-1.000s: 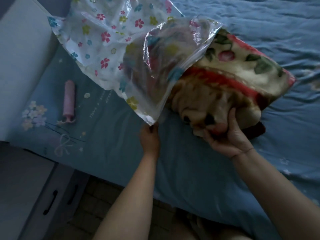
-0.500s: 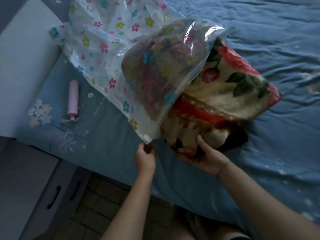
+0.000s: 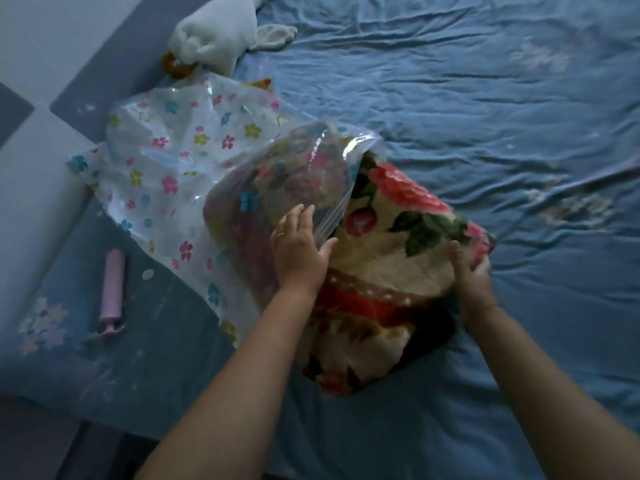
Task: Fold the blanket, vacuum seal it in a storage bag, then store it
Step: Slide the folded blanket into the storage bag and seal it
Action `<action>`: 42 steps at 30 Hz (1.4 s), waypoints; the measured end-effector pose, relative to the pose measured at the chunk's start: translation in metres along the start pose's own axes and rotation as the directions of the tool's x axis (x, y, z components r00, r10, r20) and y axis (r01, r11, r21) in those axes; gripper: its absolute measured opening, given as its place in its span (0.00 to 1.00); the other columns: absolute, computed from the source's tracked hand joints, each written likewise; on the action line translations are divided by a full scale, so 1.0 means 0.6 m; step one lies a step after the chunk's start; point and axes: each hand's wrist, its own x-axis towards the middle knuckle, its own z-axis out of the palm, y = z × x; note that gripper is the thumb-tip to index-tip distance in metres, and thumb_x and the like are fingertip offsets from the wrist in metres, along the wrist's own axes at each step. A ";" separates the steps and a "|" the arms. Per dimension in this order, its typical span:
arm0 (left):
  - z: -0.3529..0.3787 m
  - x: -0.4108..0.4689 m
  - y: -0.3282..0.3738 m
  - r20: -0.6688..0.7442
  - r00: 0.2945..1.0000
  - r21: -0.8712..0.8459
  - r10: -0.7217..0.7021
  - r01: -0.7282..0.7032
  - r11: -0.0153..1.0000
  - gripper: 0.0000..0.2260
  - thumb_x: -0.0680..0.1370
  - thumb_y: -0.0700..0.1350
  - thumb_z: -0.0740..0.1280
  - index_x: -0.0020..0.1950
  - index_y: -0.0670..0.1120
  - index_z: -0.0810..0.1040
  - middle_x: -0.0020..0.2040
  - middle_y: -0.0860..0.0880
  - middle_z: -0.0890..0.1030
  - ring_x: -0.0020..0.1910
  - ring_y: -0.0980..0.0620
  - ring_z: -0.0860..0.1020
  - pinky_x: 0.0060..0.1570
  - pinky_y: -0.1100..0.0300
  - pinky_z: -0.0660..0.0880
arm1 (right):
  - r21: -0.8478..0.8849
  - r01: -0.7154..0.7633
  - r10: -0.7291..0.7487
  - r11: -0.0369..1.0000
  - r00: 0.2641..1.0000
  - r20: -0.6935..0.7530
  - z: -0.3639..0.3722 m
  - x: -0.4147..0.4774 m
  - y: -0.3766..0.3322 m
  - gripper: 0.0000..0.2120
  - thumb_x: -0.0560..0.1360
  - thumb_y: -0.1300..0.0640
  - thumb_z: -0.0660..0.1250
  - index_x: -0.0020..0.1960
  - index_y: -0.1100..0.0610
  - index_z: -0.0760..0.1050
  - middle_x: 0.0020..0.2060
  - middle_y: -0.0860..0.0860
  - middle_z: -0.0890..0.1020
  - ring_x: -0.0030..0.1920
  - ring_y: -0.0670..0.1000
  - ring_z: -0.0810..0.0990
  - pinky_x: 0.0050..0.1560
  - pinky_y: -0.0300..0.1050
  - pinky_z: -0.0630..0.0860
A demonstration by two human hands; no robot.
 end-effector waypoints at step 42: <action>0.052 0.303 0.068 0.496 0.854 -0.667 -0.160 0.492 0.560 0.08 0.76 0.46 0.71 0.38 0.43 0.82 0.32 0.48 0.82 0.32 0.54 0.77 0.35 0.62 0.75 | -0.723 0.665 -0.136 0.184 0.746 0.652 0.153 0.138 -0.055 0.46 0.58 0.18 0.32 0.74 0.34 0.37 0.72 0.48 0.65 0.67 0.57 0.69 0.63 0.53 0.65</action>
